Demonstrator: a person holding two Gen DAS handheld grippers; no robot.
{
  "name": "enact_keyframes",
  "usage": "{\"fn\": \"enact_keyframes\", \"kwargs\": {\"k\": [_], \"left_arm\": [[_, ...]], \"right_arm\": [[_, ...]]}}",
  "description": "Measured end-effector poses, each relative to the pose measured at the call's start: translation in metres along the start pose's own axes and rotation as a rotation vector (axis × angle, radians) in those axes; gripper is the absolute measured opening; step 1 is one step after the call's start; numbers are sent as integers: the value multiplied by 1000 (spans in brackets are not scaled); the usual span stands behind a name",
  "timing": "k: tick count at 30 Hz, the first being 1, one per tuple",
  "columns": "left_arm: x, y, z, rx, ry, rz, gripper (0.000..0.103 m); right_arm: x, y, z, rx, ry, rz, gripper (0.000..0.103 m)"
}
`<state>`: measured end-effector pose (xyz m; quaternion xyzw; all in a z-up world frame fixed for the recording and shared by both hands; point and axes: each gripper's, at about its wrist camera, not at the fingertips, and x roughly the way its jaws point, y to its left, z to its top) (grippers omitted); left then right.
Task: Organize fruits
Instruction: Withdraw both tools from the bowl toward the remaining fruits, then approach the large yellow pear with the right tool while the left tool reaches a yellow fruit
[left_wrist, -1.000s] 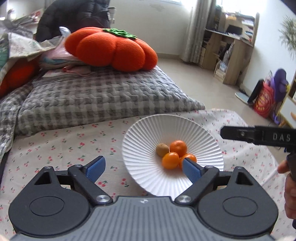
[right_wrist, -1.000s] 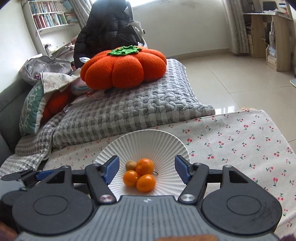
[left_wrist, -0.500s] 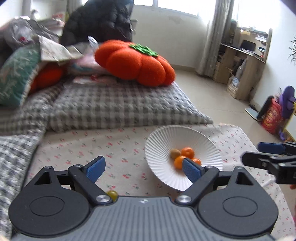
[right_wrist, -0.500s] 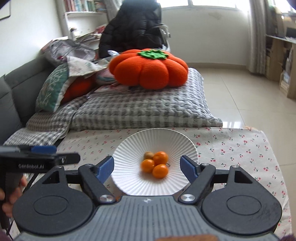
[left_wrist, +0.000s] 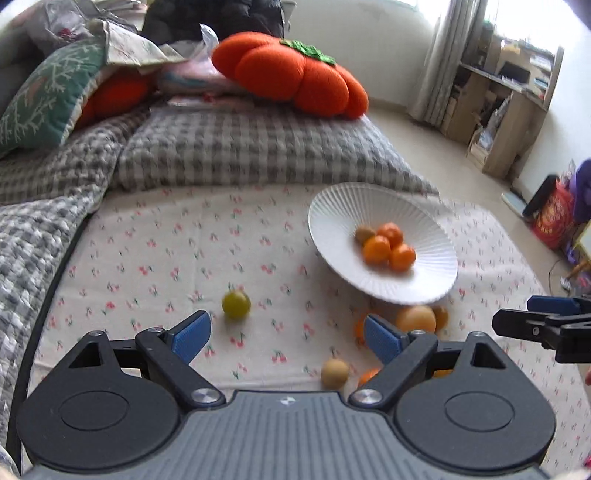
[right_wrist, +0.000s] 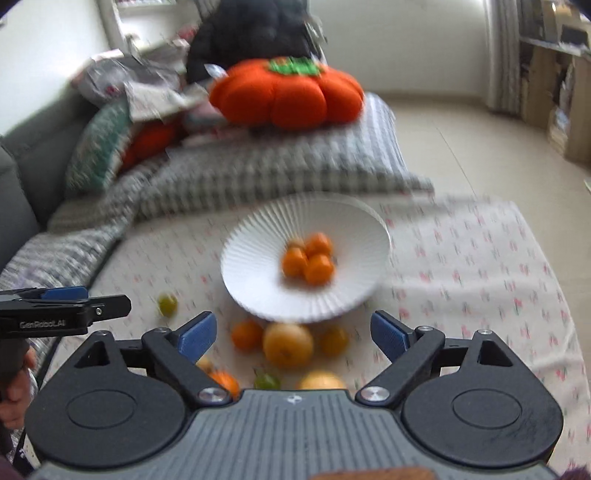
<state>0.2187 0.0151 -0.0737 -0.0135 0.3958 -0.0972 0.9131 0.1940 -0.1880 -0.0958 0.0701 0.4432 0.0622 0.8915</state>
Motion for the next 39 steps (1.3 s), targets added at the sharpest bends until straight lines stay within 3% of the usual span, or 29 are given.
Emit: {"fn": "enact_keyframes", "kwargs": {"k": [6,17,24,32,39], "left_arm": [[-1,-9,-16,12,43,-15,82],[13,-19,-33,56,95,-17,82],[21,-26,-42,87,105,-42,81],[28,-40,-55,179,107,-92,70],[28,-44,-55,185,97,-102,70]], "right_arm": [[0,12,-7,-91,150,-53,92],[16,-4,-30,-79,288,-40,92],[13,0,-30,-72,246,-36,89],[29,-9,-30,9,204,-55,68],[48,-12,-39,69,201,-82,62]]}}
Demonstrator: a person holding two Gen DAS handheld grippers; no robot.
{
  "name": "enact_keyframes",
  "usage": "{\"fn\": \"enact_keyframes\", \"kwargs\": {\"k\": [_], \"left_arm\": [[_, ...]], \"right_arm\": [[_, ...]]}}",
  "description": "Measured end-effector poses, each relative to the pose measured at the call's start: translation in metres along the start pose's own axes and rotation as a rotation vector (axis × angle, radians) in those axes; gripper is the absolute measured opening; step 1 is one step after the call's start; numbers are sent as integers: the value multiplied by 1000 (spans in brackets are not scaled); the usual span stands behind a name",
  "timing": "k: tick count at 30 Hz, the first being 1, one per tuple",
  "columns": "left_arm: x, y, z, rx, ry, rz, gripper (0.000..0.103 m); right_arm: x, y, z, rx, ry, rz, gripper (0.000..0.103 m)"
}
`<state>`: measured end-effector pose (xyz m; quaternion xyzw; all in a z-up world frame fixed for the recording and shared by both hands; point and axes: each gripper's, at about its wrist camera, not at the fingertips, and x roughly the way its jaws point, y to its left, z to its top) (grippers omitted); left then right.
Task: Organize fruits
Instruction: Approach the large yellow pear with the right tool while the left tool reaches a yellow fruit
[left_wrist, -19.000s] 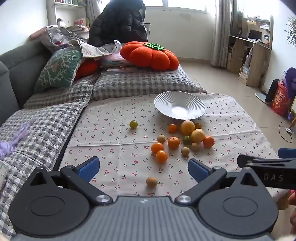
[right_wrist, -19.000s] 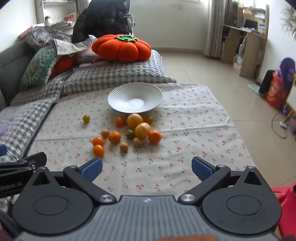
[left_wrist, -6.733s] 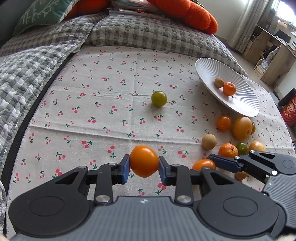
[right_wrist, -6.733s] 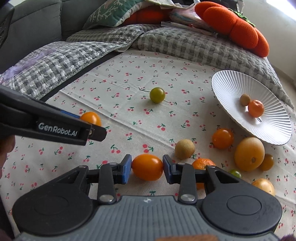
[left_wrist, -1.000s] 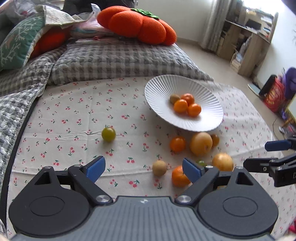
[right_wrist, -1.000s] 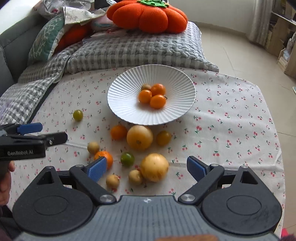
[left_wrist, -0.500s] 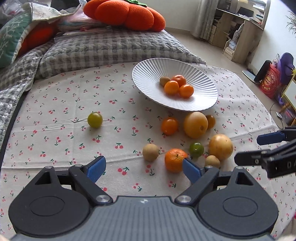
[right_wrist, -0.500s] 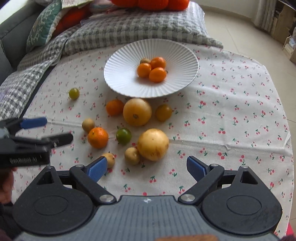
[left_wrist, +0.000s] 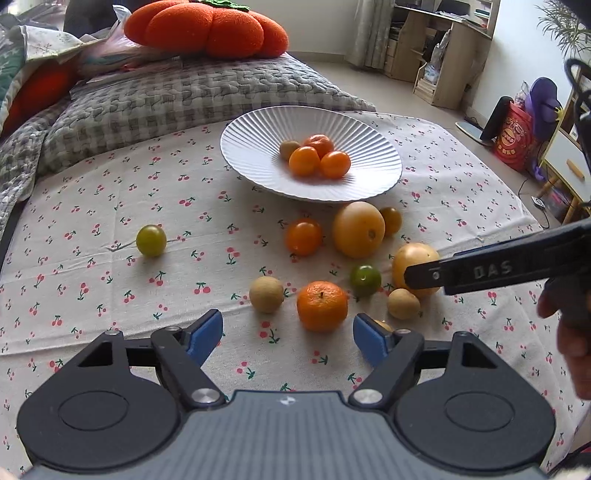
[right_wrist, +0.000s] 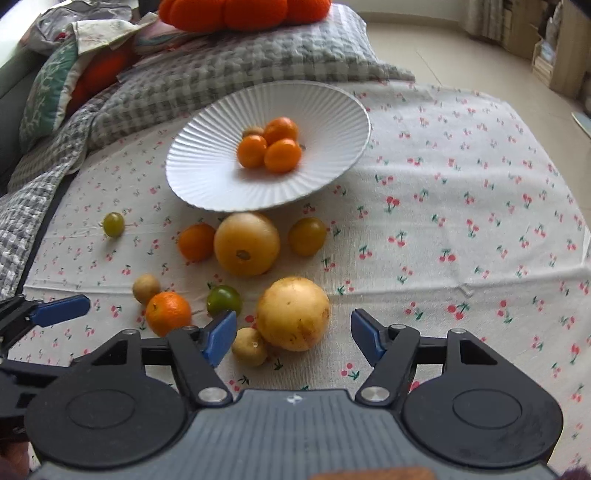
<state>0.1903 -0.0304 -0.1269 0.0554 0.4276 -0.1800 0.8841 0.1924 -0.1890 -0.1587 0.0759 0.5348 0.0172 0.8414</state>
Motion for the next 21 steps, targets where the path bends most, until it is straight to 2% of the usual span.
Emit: {"fn": "enact_keyframes", "kwargs": {"k": [3,5,7,11,15,18,21], "left_arm": [[2,2,2,-14,-3,-6,70],[3,3,3,-26,-6,-8,70],[4,6,5,-43,-9,-10,70],[5,7,11,-69,-20,-13,70],[10,0,21,-55,-38,-12,70],[17,-10,30,-24,-58,-24,70],[26,-30,41,61,-92,-42,70]], "right_arm": [[3,-1,0,12,-18,-1,59],[6,-2,-1,18,-21,9,50],[10,-2,-2,10,-3,20,45],[6,-1,-2,-2,-10,23,44],[4,-9,0,23,-15,14,43],[-1,-17,2,48,-32,-11,43],[-4,-27,7,78,-58,-48,43]]}}
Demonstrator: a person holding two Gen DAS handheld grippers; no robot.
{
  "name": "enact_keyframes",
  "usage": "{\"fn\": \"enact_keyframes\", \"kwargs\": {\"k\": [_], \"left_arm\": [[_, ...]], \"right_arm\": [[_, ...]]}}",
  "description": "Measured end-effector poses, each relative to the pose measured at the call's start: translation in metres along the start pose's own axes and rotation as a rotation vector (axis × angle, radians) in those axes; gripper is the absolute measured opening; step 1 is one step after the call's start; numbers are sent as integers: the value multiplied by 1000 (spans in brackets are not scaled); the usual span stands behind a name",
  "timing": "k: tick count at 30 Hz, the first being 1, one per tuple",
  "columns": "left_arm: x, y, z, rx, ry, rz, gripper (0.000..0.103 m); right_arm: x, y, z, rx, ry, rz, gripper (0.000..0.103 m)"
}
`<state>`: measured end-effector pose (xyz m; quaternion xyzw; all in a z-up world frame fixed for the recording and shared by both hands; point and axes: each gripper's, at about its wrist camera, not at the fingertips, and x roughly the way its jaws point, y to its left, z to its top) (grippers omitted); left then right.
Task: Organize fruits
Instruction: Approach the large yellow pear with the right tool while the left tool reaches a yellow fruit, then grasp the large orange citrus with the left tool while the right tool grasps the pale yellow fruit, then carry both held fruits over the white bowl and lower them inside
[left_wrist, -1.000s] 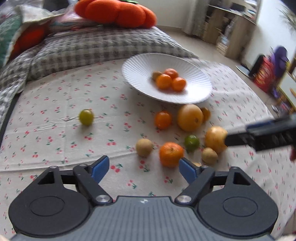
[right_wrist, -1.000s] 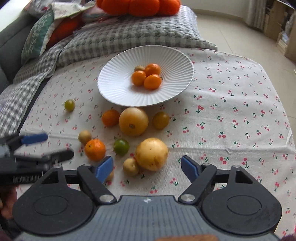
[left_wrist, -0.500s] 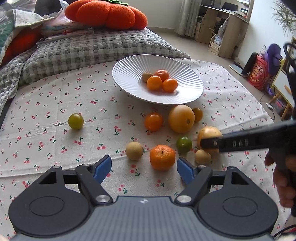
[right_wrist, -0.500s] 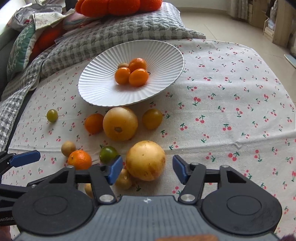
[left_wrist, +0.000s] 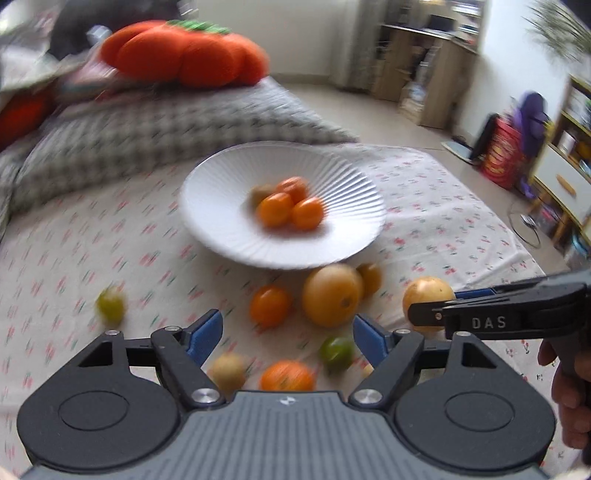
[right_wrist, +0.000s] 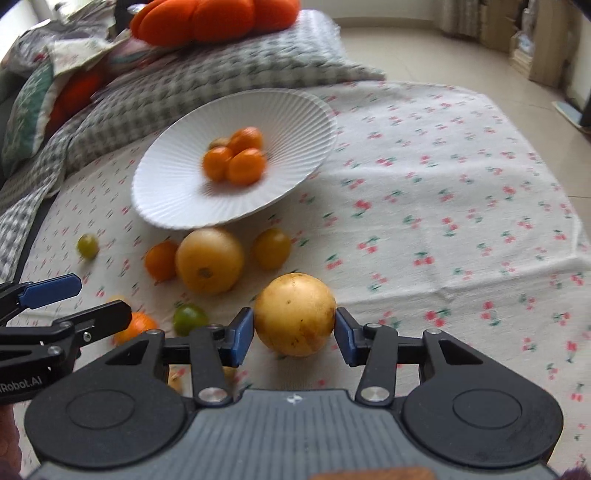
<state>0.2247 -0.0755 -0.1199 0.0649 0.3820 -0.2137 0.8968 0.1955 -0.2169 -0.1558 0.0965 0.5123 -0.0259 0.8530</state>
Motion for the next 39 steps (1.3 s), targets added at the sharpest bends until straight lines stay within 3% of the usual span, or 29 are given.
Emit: {"fn": "enact_keyframes", "kwargs": {"k": [3,7,12,20,24,39], "left_arm": [[14,-21,8,90,-7,3,70],[32,-34,10,126,13,23,69],[46,-37,5,104,27,22,66],[60,-51,0,156,29,56,56],[68,-47,1,132,57,70,36],[61,-38,-3,91,65,39,32]], "right_arm": [[-4,-9,4,25,-15,-23,43],[-8,-18,4,51,-27,-49,43],[-9,-28,4,83,-25,-52,43],[-9,-27,0,81,-18,-39,43],[-9,-25,-1,73,-16,-29,43],[-12,-22,1,70,-40,-22,43]]}}
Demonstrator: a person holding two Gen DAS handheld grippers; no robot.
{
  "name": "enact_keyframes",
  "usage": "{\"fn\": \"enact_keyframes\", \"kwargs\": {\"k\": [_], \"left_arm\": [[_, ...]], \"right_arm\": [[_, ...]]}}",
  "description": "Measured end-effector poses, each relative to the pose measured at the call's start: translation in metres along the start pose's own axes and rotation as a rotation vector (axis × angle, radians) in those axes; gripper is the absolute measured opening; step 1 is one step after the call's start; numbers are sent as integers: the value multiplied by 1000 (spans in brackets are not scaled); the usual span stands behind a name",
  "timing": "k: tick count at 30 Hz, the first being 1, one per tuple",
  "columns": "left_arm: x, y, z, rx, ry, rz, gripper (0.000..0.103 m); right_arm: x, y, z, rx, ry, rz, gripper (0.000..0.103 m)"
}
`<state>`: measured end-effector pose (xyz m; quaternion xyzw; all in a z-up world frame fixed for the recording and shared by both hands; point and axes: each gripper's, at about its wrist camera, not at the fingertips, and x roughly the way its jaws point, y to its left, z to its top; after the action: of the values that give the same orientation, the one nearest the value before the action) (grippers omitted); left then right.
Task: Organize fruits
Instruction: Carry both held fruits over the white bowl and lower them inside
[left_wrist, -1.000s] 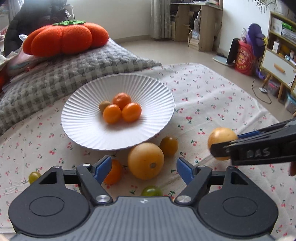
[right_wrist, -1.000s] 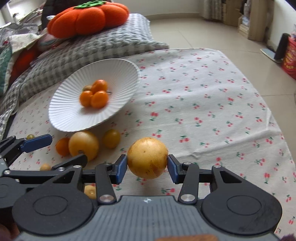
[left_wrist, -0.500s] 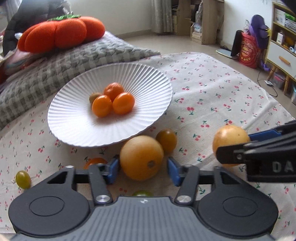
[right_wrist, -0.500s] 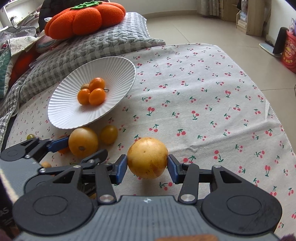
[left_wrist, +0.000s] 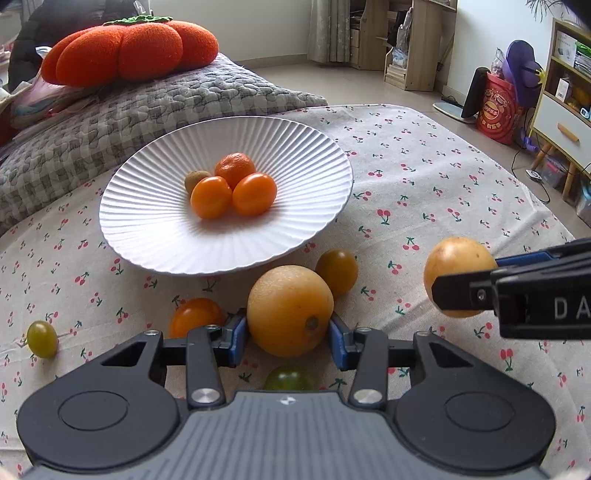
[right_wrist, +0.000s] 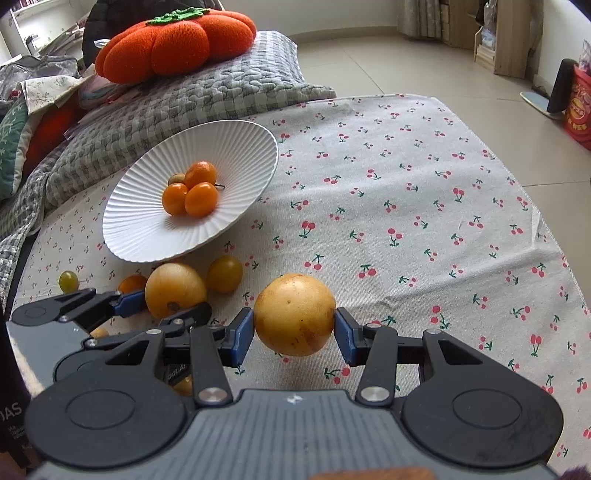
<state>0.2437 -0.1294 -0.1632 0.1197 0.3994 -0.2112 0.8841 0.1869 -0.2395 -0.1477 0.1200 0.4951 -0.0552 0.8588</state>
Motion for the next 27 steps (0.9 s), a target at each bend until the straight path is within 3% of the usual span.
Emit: {"fn": "enact_keyframes", "kwargs": {"k": [27], "left_arm": [[-51,6,5,-34,-18,-122,32]], "right_arm": [[-7,-1,12,-4,-75,-13,43]]}}
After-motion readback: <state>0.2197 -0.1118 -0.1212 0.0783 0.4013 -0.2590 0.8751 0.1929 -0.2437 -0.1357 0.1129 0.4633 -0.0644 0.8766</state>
